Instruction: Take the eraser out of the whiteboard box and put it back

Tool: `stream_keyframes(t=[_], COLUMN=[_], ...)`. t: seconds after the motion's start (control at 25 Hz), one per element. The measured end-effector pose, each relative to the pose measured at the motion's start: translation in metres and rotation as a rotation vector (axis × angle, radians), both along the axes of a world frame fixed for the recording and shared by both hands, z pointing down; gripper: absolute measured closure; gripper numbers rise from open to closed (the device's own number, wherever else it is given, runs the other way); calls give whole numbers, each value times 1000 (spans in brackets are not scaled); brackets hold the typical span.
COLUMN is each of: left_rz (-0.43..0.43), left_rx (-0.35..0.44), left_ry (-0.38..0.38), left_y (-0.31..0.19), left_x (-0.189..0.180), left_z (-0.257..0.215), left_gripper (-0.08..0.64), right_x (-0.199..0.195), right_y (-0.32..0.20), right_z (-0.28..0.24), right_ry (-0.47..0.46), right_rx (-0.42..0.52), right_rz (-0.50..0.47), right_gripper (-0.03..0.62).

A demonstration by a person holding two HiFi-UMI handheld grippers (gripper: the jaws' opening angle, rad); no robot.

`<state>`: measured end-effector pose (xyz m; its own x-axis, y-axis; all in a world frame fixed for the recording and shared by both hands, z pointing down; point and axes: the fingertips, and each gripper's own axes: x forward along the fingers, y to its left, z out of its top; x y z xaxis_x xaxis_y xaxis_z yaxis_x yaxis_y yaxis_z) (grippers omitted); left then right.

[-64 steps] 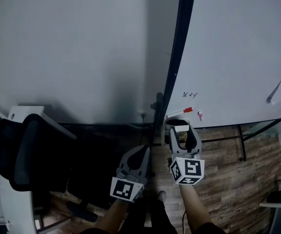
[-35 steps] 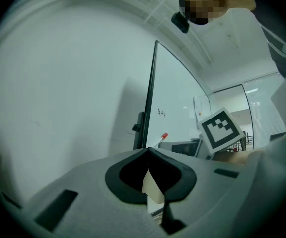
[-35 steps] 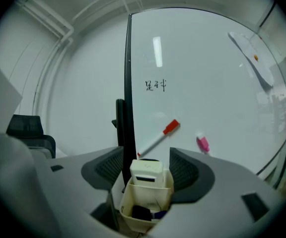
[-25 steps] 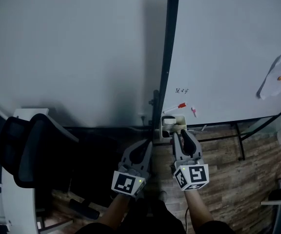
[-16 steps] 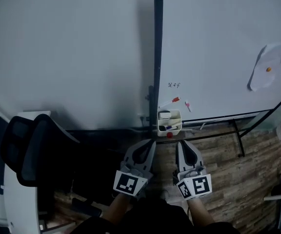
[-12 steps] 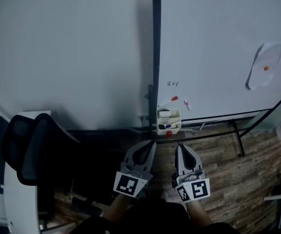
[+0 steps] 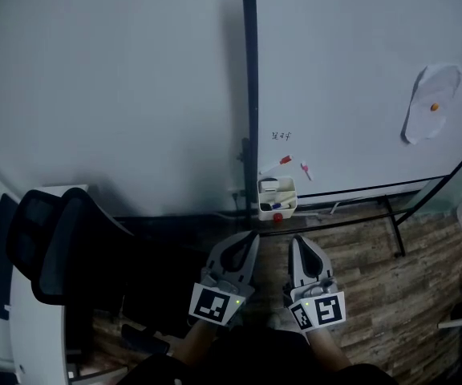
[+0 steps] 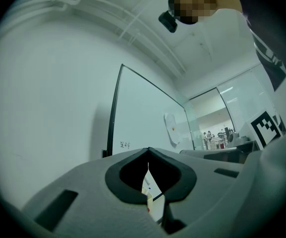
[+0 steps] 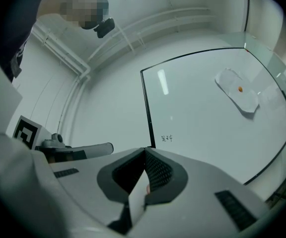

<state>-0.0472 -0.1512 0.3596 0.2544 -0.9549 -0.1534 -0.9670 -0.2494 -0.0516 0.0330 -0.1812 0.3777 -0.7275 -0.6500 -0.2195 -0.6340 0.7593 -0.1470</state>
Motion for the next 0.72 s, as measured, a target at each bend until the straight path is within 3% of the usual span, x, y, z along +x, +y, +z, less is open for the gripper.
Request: stream_keyframes(t=[0.72], left_rz=[11], left_rx=[0], left_ry=[-11], left_y=[6], left_x=[11], left_z=[2], left_gripper=[555], right_x=[20], right_y=[1], right_z=[7], right_ry=[-2], right_rx=[-36], right_rz=[19], right_gripper=[589])
